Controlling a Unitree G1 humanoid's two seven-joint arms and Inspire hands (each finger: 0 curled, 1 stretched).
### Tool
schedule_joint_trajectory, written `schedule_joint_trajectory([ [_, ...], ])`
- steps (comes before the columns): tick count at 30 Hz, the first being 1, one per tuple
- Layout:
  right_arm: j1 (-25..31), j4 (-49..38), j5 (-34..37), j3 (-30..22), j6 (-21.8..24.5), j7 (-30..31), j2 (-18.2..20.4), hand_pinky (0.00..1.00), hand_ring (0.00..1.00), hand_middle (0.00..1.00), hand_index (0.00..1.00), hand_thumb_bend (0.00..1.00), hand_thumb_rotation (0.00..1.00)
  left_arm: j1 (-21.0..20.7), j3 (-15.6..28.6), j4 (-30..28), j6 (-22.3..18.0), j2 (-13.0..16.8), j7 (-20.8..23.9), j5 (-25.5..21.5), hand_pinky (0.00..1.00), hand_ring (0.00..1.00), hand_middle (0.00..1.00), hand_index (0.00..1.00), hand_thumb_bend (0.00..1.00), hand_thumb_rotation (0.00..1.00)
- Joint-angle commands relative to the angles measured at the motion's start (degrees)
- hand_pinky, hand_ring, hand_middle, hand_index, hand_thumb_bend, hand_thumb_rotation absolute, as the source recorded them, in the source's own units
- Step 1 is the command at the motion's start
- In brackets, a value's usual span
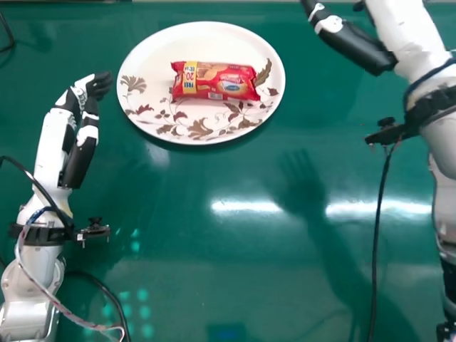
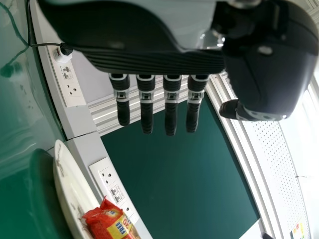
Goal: Pick up biscuit and place it in the plate
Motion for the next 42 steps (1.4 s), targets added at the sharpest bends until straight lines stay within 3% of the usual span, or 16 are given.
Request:
schedule_joint_trajectory([
  [1, 4.70, -6.18, 2.13, -3.21, 3.44, 0.66, 1.80, 0.64, 0.81, 0.87, 0.88, 0.72, 0.45, 1.48, 0.11, 1.49, -1.04, -0.01, 0.21, -0.21, 0.85, 0.84, 0.85, 0.85, 0.25, 0.09],
  [6, 12.06, -14.97, 11.30, -9.03, 9.74, 1.20, 7.50, 0.70, 0.85, 0.91, 0.90, 0.67, 0.39, 1.49, 0.09, 1.07, -0.28, -0.19, -0.08, -0.82, 0.87, 0.85, 0.86, 0.85, 0.25, 0.08],
  [12, 18.80, -17.44, 16.58, -11.04, 7.02, -2.51, 11.75, 0.69, 0.85, 0.91, 0.89, 0.63, 0.48, 1.04, 0.38, 0.94, -0.17, 0.12, -0.53, -2.19, 0.89, 0.87, 0.87, 0.87, 0.25, 0.08],
  [16, 21.01, -18.42, 17.83, -10.10, 6.70, -5.35, 14.35, 0.72, 0.86, 0.91, 0.89, 0.60, 0.45, 0.06, 0.52, 1.68, -0.32, 0.06, -0.57, -3.41, 0.89, 0.86, 0.86, 0.86, 0.25, 0.06],
  [19, 22.43, -18.00, 17.83, -9.64, 4.52, -7.13, 15.03, 0.73, 0.85, 0.91, 0.88, 0.57, 0.42, -0.57, 0.65, 2.57, -0.67, 0.34, -0.83, -3.92, 0.89, 0.87, 0.87, 0.86, 0.24, 0.05],
  [24, 24.27, -17.19, 17.25, -9.55, 1.65, -9.47, 15.21, 0.71, 0.83, 0.89, 0.86, 0.58, 0.43, -0.68, 0.97, 2.53, -0.65, 0.67, -0.97, -4.07, 0.88, 0.87, 0.87, 0.87, 0.24, 0.06],
  [27, 25.06, -16.89, 17.19, -9.47, 0.50, -10.30, 15.19, 0.75, 0.86, 0.90, 0.86, 0.57, 0.45, -0.95, 1.27, 3.28, -2.30, 0.85, -0.88, -4.07, 0.86, 0.86, 0.87, 0.86, 0.24, 0.06],
  [34, 25.87, -17.41, 19.10, -8.76, 0.79, -11.35, 17.18, 0.75, 0.85, 0.87, 0.87, 0.55, 0.40, -0.63, 2.04, 3.61, -3.51, 0.88, -0.80, -4.31, 0.82, 0.84, 0.86, 0.86, 0.25, 0.07],
  [42, 25.16, -16.13, 20.24, -8.45, -0.24, -11.72, 16.46, 0.77, 0.86, 0.89, 0.87, 0.53, 0.37, 0.04, 2.74, 2.10, -2.59, 0.50, 0.23, -3.49, 0.78, 0.83, 0.84, 0.85, 0.25, 0.08],
])
